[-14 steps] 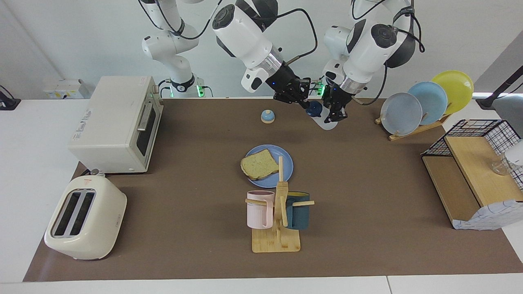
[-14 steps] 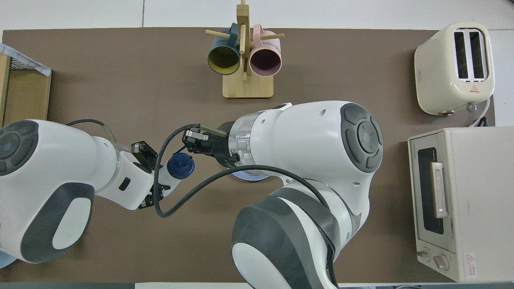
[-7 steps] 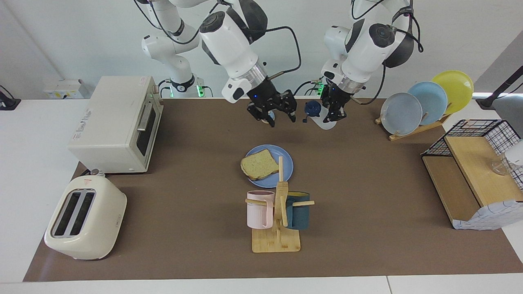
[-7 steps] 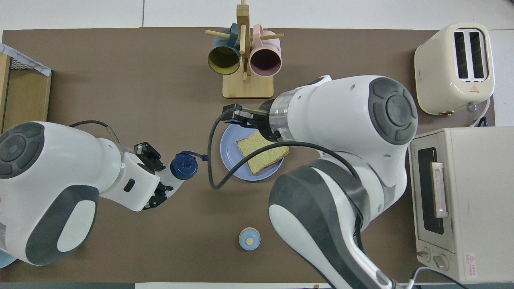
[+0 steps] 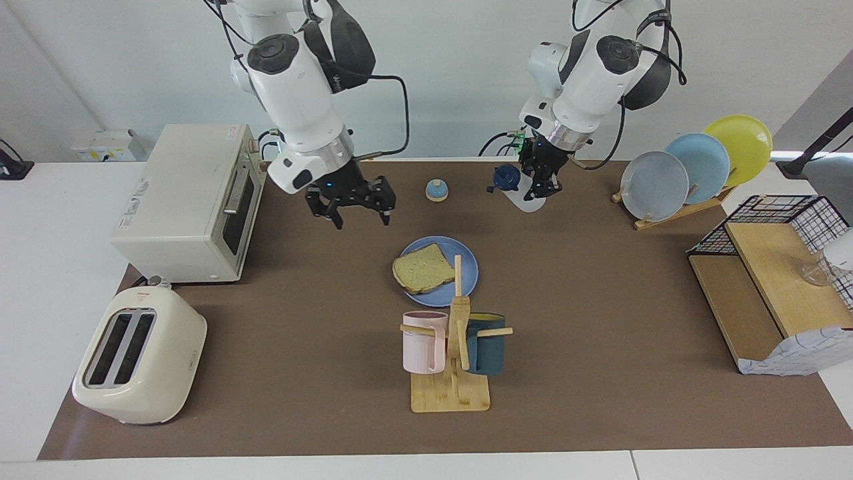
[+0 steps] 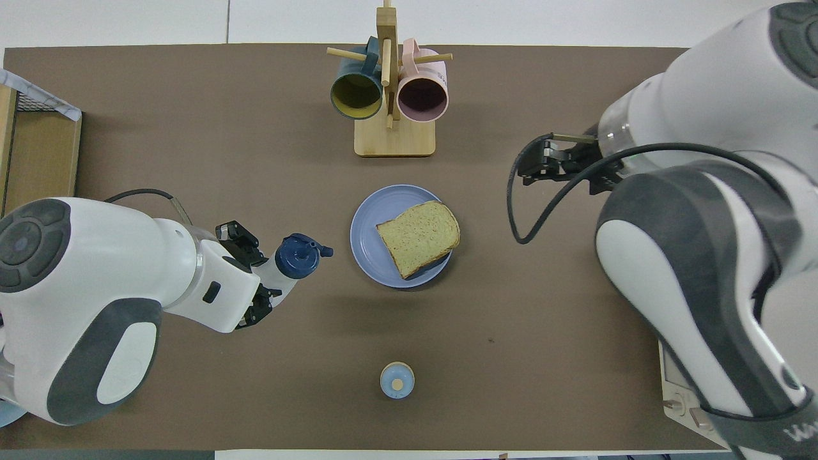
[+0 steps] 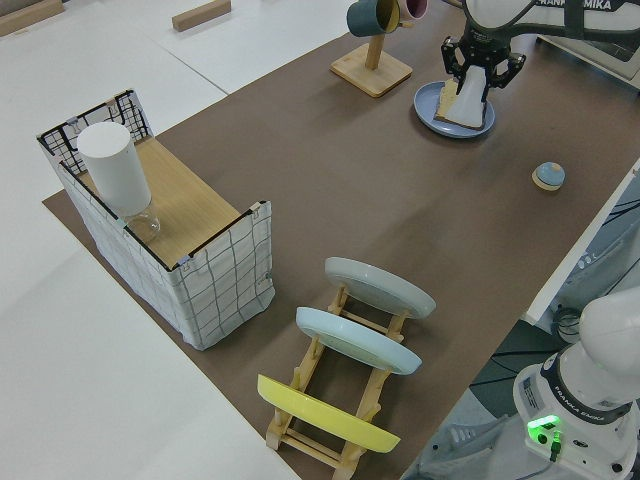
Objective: Put bread on plate and add seasoning
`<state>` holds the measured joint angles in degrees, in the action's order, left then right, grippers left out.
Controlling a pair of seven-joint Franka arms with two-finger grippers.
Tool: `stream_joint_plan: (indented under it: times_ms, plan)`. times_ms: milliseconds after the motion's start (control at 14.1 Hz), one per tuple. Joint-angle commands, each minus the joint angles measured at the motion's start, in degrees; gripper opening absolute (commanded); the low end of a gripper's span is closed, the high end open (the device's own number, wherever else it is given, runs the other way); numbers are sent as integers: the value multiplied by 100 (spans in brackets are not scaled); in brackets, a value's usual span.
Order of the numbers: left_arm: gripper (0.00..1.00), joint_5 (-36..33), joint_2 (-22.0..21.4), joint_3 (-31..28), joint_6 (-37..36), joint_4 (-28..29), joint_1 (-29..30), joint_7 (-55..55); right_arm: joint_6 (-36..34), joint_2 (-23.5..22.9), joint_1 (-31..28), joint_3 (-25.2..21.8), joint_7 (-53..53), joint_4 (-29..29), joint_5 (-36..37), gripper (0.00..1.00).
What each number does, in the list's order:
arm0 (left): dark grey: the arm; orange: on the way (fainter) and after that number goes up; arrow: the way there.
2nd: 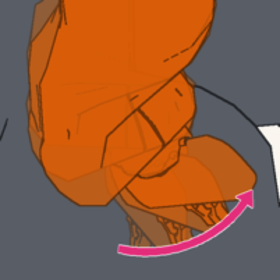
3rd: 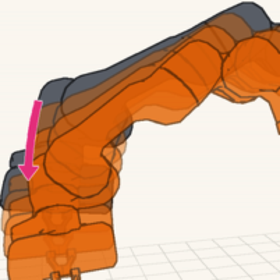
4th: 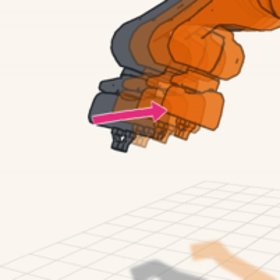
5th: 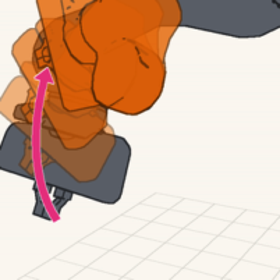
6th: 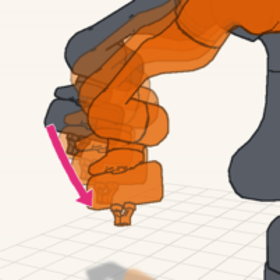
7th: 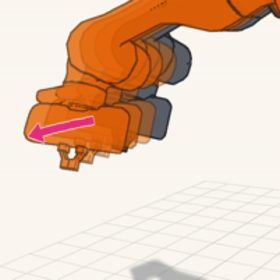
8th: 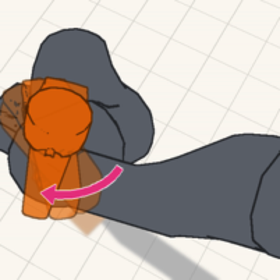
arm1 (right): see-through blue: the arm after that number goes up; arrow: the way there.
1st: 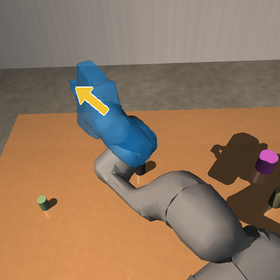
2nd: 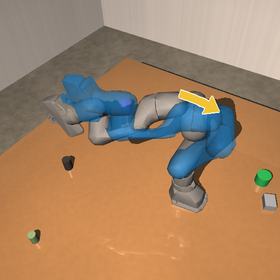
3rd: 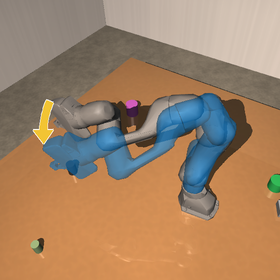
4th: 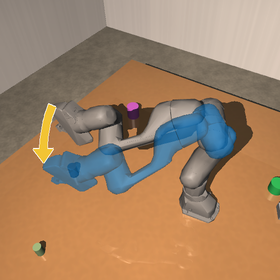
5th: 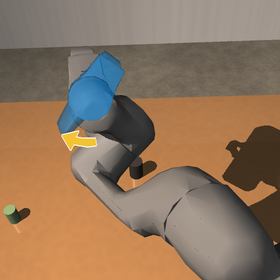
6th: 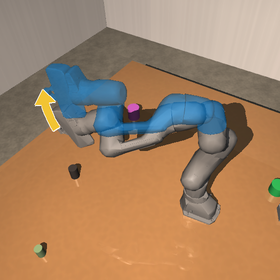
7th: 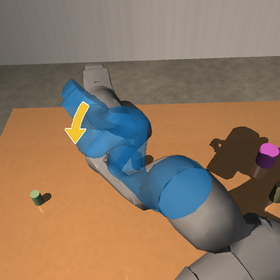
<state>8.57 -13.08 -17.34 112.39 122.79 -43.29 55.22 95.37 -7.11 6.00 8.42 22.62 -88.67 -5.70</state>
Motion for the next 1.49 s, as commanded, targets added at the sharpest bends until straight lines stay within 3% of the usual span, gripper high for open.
stream_joint_plan:
  times_ms: [0,284,852,1419]
  plan:
    - [0,-170,-20,107,240,52,-92,-363,-720,410,-345,-199,-719,44,157,100]
    - [0,-557,86,108,257,-80,-92,-696,-749,930,-371,-570,-1083,-773,359,100]
    - [0,-1716,903,433,442,-712,-100,-1611,-748,879,-512,-877,-1840,-749,535,100]
    - [0,-2964,1745,486,345,-1117,-635,-2603,-730,869,-521,-1097,-2324,-757,543,100]
